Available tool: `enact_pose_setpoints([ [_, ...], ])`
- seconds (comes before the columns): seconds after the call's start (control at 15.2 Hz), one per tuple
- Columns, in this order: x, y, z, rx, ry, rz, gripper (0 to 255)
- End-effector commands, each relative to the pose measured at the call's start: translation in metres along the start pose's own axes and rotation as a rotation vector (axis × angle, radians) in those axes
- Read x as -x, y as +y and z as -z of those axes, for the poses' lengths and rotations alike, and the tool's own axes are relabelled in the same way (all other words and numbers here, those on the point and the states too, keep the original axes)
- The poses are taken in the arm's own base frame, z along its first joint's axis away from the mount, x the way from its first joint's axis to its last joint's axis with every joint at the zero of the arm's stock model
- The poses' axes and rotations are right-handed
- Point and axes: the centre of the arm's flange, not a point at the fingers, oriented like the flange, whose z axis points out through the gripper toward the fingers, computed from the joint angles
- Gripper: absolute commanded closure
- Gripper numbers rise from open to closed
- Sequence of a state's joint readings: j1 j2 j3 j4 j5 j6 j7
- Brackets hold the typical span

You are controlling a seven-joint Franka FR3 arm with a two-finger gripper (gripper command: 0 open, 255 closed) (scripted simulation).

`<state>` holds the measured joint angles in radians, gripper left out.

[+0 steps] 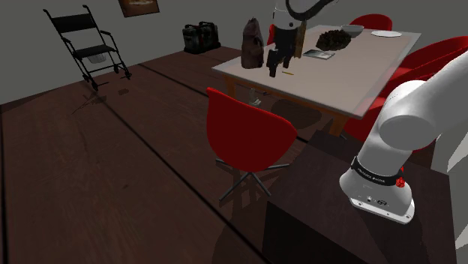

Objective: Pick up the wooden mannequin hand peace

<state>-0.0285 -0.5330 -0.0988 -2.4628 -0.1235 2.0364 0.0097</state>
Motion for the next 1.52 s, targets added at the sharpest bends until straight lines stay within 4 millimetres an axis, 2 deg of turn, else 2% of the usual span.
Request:
enact_pose_setpoints([
  [0.0,-0.015,0.003,-0.023,0.007,-0.003,0.001,0],
  [1.25,-0.136,0.059,-0.236,0.070,-0.046,0.009,0],
  [1.45,-0.137,0.060,-0.251,0.072,-0.047,0.010,0],
])
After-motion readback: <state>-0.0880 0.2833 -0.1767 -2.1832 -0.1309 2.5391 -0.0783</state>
